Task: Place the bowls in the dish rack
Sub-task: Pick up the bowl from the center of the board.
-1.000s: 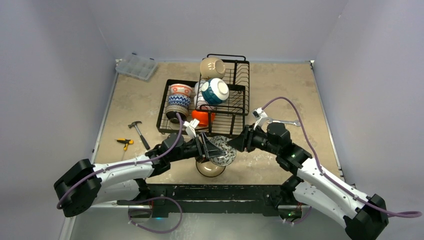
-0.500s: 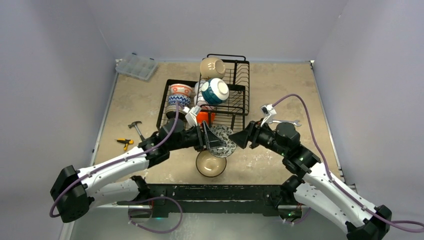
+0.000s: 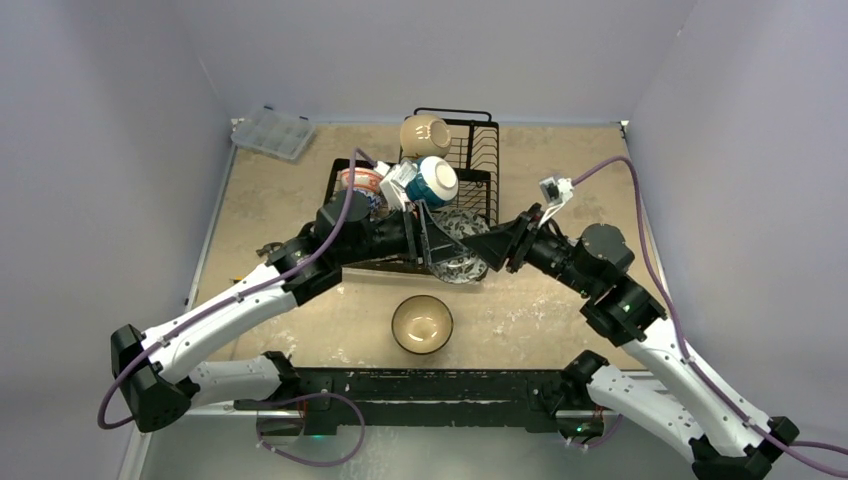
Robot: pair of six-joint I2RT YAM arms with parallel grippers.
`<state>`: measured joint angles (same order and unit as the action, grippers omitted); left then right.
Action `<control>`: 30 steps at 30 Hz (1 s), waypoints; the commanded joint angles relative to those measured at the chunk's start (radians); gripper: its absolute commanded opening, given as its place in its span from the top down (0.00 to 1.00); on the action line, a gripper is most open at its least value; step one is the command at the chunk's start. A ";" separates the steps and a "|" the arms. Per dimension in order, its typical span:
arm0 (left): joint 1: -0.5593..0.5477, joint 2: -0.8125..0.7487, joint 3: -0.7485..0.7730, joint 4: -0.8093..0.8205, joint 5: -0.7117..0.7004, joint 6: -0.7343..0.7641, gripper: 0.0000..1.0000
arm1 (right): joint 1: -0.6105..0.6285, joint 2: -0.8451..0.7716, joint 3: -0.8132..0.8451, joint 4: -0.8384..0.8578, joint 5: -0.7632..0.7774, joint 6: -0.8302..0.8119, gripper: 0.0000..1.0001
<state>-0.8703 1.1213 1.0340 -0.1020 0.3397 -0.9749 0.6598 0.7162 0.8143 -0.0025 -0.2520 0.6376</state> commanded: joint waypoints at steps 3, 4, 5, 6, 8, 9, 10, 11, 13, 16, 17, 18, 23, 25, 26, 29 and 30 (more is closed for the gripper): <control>0.028 0.063 0.179 0.049 0.036 0.069 0.49 | -0.002 0.018 0.111 -0.041 -0.020 -0.062 0.80; 0.037 0.078 0.205 0.035 0.038 0.078 0.48 | -0.003 0.026 0.131 -0.063 0.001 -0.078 0.89; 0.050 0.091 0.230 0.017 0.041 0.088 0.46 | -0.003 0.035 0.154 -0.082 0.024 -0.100 0.97; 0.063 0.105 0.257 -0.005 0.045 0.098 0.44 | -0.003 0.047 0.178 -0.105 0.059 -0.122 1.00; 0.091 0.125 0.302 -0.038 0.050 0.120 0.38 | -0.004 0.071 0.225 -0.155 0.134 -0.165 1.00; 0.105 0.132 0.321 -0.055 0.049 0.132 0.35 | -0.004 0.081 0.247 -0.177 0.174 -0.183 1.00; 0.120 0.139 0.342 -0.075 0.040 0.144 0.30 | -0.004 0.091 0.270 -0.194 0.211 -0.201 1.00; 0.133 0.145 0.366 -0.106 0.025 0.159 0.26 | -0.004 0.102 0.291 -0.211 0.244 -0.218 1.00; 0.156 0.160 0.414 -0.173 -0.004 0.193 0.20 | -0.005 0.122 0.331 -0.223 0.318 -0.247 1.00; 0.181 0.189 0.486 -0.246 -0.065 0.246 0.16 | -0.005 0.159 0.379 -0.229 0.413 -0.286 1.00; 0.185 0.200 0.513 -0.271 -0.088 0.266 0.16 | -0.005 0.175 0.395 -0.234 0.444 -0.297 1.00; 0.188 0.213 0.542 -0.295 -0.111 0.284 0.16 | -0.006 0.195 0.416 -0.244 0.473 -0.311 1.00; 0.189 0.316 0.711 -0.430 -0.219 0.365 0.25 | -0.011 0.265 0.510 -0.290 0.634 -0.377 1.00; 0.187 0.358 0.762 -0.470 -0.249 0.390 0.33 | -0.017 0.284 0.533 -0.317 0.698 -0.399 1.00; 0.188 0.377 0.782 -0.488 -0.259 0.399 0.36 | -0.022 0.285 0.538 -0.325 0.728 -0.408 1.00; 0.187 0.439 0.843 -0.535 -0.263 0.421 0.48 | -0.041 0.286 0.554 -0.370 0.792 -0.435 1.00; 0.183 0.459 0.864 -0.554 -0.264 0.432 0.51 | -0.051 0.289 0.564 -0.392 0.803 -0.440 1.00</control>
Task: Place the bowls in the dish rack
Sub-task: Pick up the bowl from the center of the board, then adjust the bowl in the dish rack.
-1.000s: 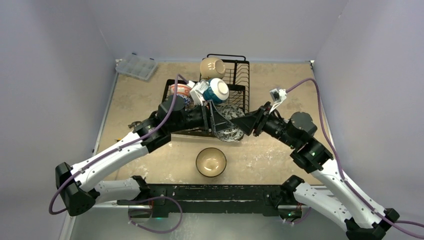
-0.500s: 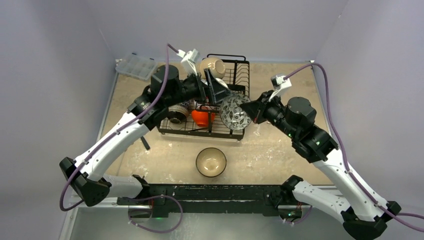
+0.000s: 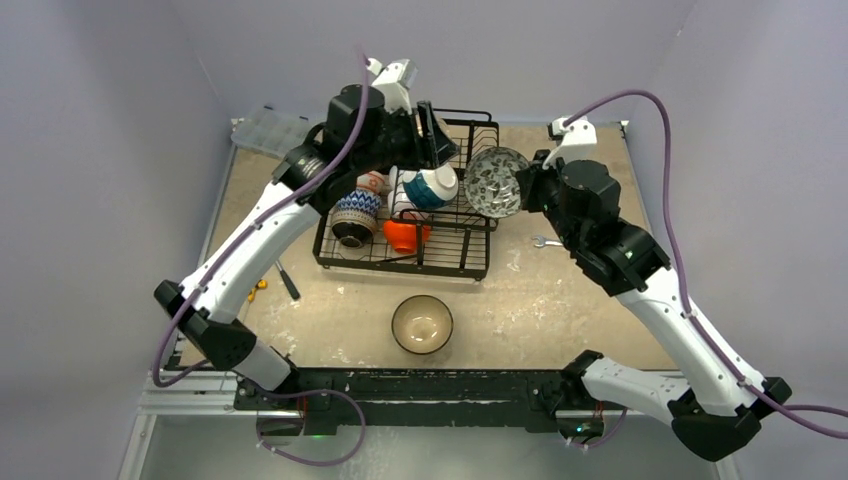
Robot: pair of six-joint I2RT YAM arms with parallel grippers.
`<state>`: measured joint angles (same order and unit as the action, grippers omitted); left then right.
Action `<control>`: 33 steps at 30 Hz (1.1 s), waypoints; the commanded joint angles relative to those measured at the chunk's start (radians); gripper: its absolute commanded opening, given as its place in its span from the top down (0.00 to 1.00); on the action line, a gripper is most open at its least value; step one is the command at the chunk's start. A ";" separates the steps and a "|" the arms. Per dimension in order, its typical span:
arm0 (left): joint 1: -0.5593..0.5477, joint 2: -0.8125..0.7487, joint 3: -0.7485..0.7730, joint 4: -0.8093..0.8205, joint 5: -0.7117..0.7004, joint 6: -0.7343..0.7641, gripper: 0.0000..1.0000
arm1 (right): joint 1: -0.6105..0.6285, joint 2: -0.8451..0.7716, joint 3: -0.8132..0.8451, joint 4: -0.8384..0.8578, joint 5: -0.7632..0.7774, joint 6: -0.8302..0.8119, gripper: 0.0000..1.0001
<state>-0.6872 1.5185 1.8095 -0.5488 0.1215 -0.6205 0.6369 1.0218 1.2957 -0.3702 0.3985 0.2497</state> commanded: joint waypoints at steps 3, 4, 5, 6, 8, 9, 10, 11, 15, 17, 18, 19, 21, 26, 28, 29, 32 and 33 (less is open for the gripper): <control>-0.030 0.118 0.160 -0.167 -0.089 0.114 0.56 | -0.066 -0.010 0.105 -0.081 0.156 -0.059 1.00; -0.044 0.138 0.185 -0.189 -0.111 0.131 0.58 | -0.078 -0.012 0.109 -0.093 0.152 -0.062 1.00; -0.058 0.160 0.208 -0.207 -0.118 0.142 0.60 | -0.088 -0.014 0.109 -0.100 0.151 -0.062 1.00; -0.073 0.183 0.237 -0.237 -0.153 0.154 0.62 | -0.098 -0.021 0.106 -0.101 0.147 -0.065 1.00; -0.114 0.247 0.307 -0.287 -0.202 0.181 0.67 | -0.108 -0.031 0.104 -0.100 0.138 -0.070 1.00; -0.133 0.273 0.335 -0.311 -0.232 0.195 0.69 | -0.111 -0.032 0.106 -0.103 0.134 -0.072 1.00; -0.149 0.301 0.364 -0.336 -0.264 0.208 0.71 | -0.112 -0.030 0.110 -0.107 0.131 -0.075 1.00; -0.163 0.324 0.390 -0.359 -0.291 0.219 0.72 | -0.113 -0.029 0.113 -0.109 0.126 -0.076 1.00; -0.190 0.403 0.455 -0.439 -0.393 0.247 0.74 | -0.115 -0.026 0.112 -0.105 0.103 -0.081 1.00; -0.197 0.416 0.447 -0.450 -0.423 0.257 0.77 | -0.115 -0.023 0.111 -0.105 0.099 -0.083 1.00; -0.197 0.420 0.440 -0.452 -0.432 0.259 0.78 | -0.116 -0.021 0.111 -0.105 0.098 -0.086 1.00; -0.198 0.423 0.429 -0.452 -0.439 0.262 0.79 | -0.116 -0.020 0.110 -0.102 0.095 -0.087 1.00; -0.199 0.424 0.409 -0.454 -0.456 0.267 0.81 | -0.117 -0.016 0.109 -0.098 0.087 -0.088 1.00; -0.199 0.426 0.388 -0.478 -0.542 0.272 0.83 | -0.118 -0.001 0.109 -0.088 0.063 -0.088 1.00; -0.198 0.424 0.384 -0.487 -0.583 0.274 0.84 | -0.120 0.004 0.110 -0.084 0.056 -0.089 1.00; -0.201 0.421 0.381 -0.489 -0.598 0.275 0.84 | -0.120 0.006 0.111 -0.082 0.052 -0.090 1.00; -0.200 0.407 0.370 -0.481 -0.603 0.279 0.85 | -0.120 0.010 0.111 -0.074 0.039 -0.091 1.00; -0.201 0.404 0.369 -0.479 -0.604 0.278 0.86 | -0.121 0.013 0.112 -0.071 0.033 -0.093 1.00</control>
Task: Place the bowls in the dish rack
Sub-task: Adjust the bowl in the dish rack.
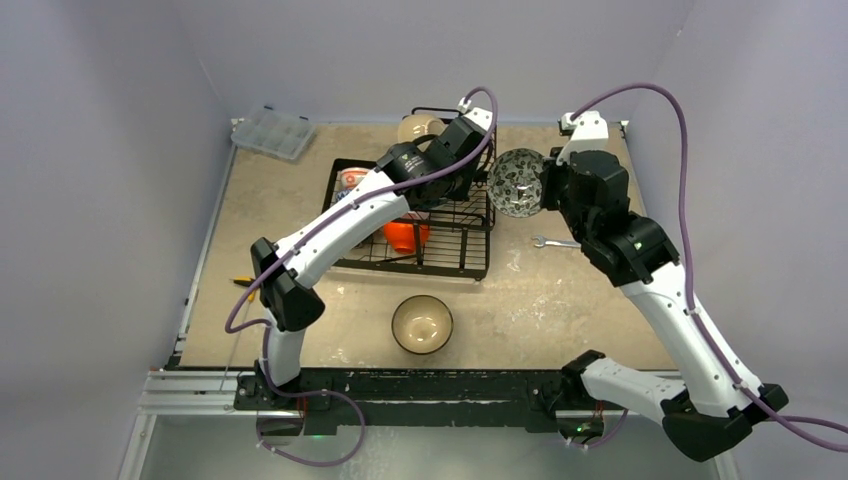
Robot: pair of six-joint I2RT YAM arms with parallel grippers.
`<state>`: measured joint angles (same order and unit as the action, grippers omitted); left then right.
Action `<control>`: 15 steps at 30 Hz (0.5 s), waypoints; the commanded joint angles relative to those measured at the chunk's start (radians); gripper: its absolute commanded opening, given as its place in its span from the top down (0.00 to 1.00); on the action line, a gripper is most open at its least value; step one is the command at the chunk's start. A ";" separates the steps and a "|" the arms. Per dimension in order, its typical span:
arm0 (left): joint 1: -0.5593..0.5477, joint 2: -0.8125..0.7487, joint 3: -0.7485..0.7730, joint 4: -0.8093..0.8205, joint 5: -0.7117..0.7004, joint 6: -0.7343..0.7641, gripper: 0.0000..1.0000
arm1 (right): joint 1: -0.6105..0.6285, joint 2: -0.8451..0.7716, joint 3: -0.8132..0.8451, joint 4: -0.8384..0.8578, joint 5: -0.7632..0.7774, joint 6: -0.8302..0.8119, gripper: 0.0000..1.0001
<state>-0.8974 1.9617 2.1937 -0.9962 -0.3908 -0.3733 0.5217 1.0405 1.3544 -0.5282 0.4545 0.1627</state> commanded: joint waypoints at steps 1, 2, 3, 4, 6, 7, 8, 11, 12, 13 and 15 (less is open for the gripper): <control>0.005 -0.041 -0.013 -0.031 -0.099 0.034 0.88 | -0.007 -0.004 0.054 0.087 -0.027 -0.006 1.00; -0.002 -0.042 -0.003 -0.039 -0.132 0.037 0.89 | -0.007 -0.001 0.056 0.090 -0.035 -0.004 1.00; -0.010 -0.047 0.000 -0.038 -0.153 0.043 0.90 | -0.007 0.001 0.056 0.094 -0.042 -0.005 1.00; -0.013 -0.055 -0.010 -0.027 -0.158 0.049 0.90 | -0.008 0.002 0.055 0.097 -0.049 -0.003 1.00; -0.013 -0.070 -0.032 -0.004 -0.160 0.059 0.90 | -0.009 0.007 0.055 0.102 -0.063 -0.002 1.00; -0.012 -0.070 -0.032 -0.005 -0.164 0.062 0.90 | -0.009 0.011 0.055 0.103 -0.068 -0.002 1.00; -0.012 -0.067 -0.027 -0.014 -0.176 0.063 0.90 | -0.011 0.012 0.055 0.107 -0.073 -0.003 1.00; -0.013 -0.057 -0.011 -0.040 -0.189 0.064 0.90 | -0.012 0.017 0.055 0.113 -0.084 -0.003 1.00; -0.013 -0.063 -0.014 -0.034 -0.179 0.065 0.90 | -0.013 0.018 0.055 0.115 -0.090 -0.002 1.00; -0.012 -0.071 -0.017 -0.025 -0.165 0.066 0.90 | -0.014 0.019 0.056 0.117 -0.096 -0.002 1.00; -0.013 -0.096 -0.028 0.004 -0.133 0.072 0.87 | -0.018 0.021 0.055 0.124 -0.108 -0.002 1.00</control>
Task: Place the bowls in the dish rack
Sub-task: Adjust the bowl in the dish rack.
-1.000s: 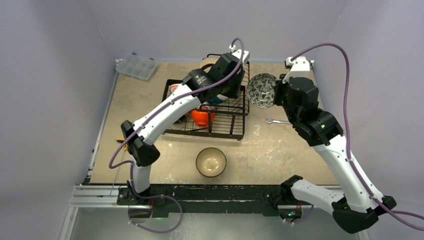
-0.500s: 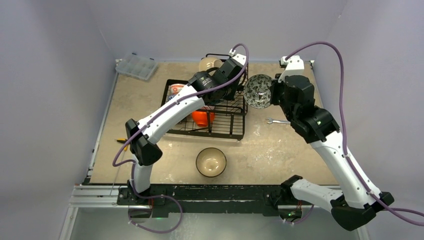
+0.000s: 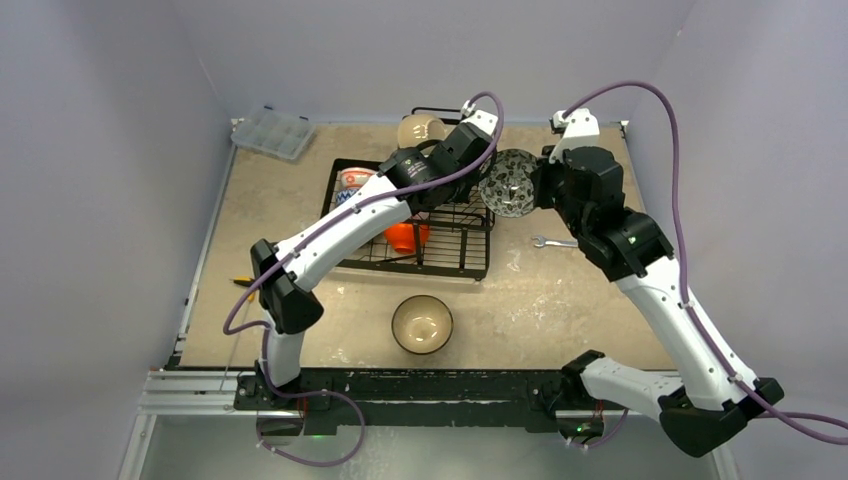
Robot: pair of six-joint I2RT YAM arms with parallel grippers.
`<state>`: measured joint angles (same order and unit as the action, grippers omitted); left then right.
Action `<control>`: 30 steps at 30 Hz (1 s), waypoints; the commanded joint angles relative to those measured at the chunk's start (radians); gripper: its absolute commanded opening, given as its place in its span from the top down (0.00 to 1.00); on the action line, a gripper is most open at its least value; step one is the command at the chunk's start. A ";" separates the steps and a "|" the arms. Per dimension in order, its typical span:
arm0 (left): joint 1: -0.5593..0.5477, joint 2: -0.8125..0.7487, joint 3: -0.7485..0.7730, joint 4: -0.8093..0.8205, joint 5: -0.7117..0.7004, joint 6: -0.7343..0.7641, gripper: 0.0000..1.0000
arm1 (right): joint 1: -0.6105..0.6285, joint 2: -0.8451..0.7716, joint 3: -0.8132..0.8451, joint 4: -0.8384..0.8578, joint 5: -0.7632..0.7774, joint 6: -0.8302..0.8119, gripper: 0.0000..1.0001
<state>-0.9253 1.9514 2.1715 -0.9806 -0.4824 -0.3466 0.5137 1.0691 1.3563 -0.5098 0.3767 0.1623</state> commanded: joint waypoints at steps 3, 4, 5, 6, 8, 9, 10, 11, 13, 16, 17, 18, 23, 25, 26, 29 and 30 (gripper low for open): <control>0.017 -0.147 -0.028 0.057 0.009 0.056 0.74 | -0.031 -0.004 0.051 0.118 -0.065 -0.001 1.00; 0.016 -0.171 -0.041 0.078 0.025 0.058 0.70 | -0.040 -0.003 0.050 0.123 -0.082 -0.001 1.00; 0.017 -0.198 -0.055 0.101 0.041 0.058 0.67 | -0.052 -0.001 0.049 0.128 -0.102 0.000 1.00; 0.017 -0.221 -0.068 0.122 0.056 0.057 0.64 | -0.063 0.000 0.049 0.133 -0.123 0.003 1.00; 0.021 -0.269 -0.102 0.158 0.098 0.053 0.59 | -0.090 0.001 0.044 0.149 -0.175 0.013 1.00; 0.025 -0.291 -0.119 0.174 0.115 0.046 0.57 | -0.101 0.003 0.043 0.155 -0.200 0.019 1.00; 0.031 -0.315 -0.148 0.190 0.136 0.037 0.55 | -0.117 0.005 0.042 0.161 -0.226 0.025 1.00; 0.045 -0.338 -0.170 0.208 0.159 0.026 0.52 | -0.136 0.009 0.040 0.166 -0.265 0.032 1.00; 0.074 -0.393 -0.227 0.246 0.220 0.000 0.48 | -0.180 0.011 0.031 0.176 -0.324 0.049 1.00; 0.132 -0.460 -0.315 0.298 0.328 -0.040 0.44 | -0.278 0.003 -0.007 0.203 -0.414 0.084 1.00; 0.151 -0.480 -0.346 0.314 0.362 -0.053 0.43 | -0.314 0.000 -0.020 0.209 -0.444 0.096 1.00; 0.164 -0.503 -0.377 0.329 0.386 -0.065 0.40 | -0.349 -0.004 -0.033 0.215 -0.472 0.108 1.00; 0.203 -0.591 -0.516 0.392 0.456 -0.112 0.32 | -0.483 -0.019 -0.117 0.236 -0.536 0.157 1.00; 0.204 -0.621 -0.561 0.410 0.469 -0.124 0.29 | -0.526 -0.027 -0.170 0.250 -0.557 0.175 1.00; 0.206 -0.639 -0.594 0.419 0.475 -0.130 0.26 | -0.554 -0.031 -0.198 0.258 -0.572 0.185 1.00; 0.207 -0.713 -0.692 0.456 0.478 -0.151 0.20 | -0.604 -0.036 -0.306 0.285 -0.647 0.210 1.00; 0.207 -0.741 -0.731 0.474 0.478 -0.156 0.17 | -0.614 -0.037 -0.340 0.296 -0.674 0.219 1.00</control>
<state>-0.7265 1.3281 1.5330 -0.6094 -0.0448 -0.4568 -0.0563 1.0630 1.1015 -0.3161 -0.1608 0.3153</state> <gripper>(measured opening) 0.791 0.063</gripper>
